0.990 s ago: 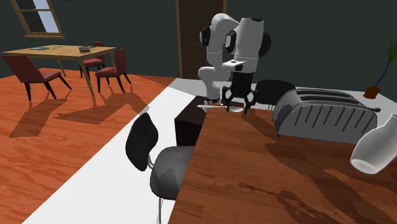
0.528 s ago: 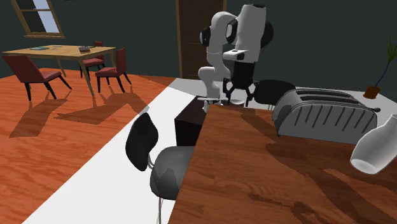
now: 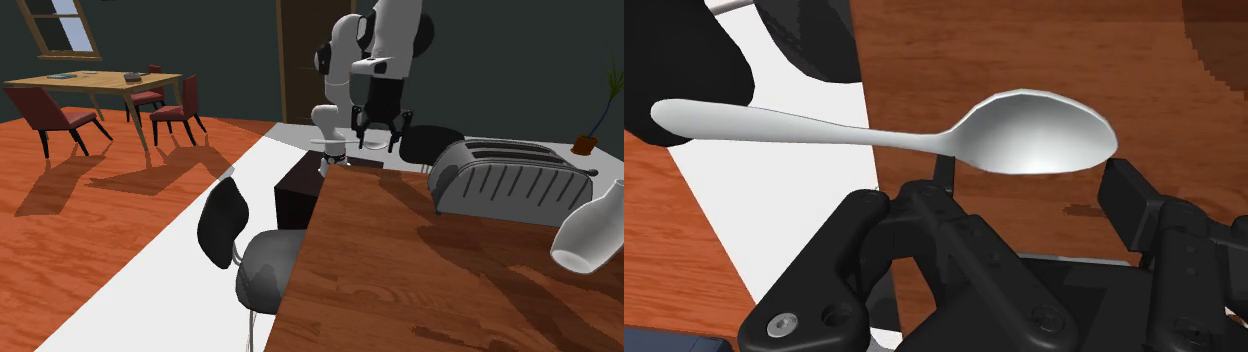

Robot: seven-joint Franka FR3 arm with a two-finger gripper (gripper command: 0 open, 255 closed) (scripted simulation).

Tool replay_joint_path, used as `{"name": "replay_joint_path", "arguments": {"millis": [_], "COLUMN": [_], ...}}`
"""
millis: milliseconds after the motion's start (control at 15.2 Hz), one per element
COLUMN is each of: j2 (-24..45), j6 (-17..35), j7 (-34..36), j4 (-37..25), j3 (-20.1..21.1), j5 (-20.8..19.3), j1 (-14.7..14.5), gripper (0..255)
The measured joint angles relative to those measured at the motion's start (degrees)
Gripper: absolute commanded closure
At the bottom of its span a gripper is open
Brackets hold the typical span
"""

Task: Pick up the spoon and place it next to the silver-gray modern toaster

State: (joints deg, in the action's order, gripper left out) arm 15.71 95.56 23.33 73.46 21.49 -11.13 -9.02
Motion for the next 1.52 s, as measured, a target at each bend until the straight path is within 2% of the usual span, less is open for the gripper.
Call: {"name": "replay_joint_path", "arguments": {"millis": [132, 330, 726, 1056, 1386, 1452, 1518], "j2": [0.69, 1.09, 3.65, 8.22, 15.74, 19.00, 22.29], "j6": [-1.69, -2.44, -4.43, -7.94, -13.71, -16.07, -18.47], "j7": [-0.07, 2.45, 9.85, 15.90, 21.26, 21.56, 20.84], "j4": [-2.36, -3.13, -6.45, -13.36, -25.63, -31.38, -37.89], "j3": [0.02, 0.81, 2.90, 4.19, 4.50, 4.05, -1.96], "j5": [-0.26, -0.95, -3.42, -6.41, -10.38, -11.68, -9.79], "j1": [-0.31, -2.28, -8.47, -15.08, -24.06, -26.79, -31.54], "gripper": [255, 255, 255, 255, 255, 255, 255]}}
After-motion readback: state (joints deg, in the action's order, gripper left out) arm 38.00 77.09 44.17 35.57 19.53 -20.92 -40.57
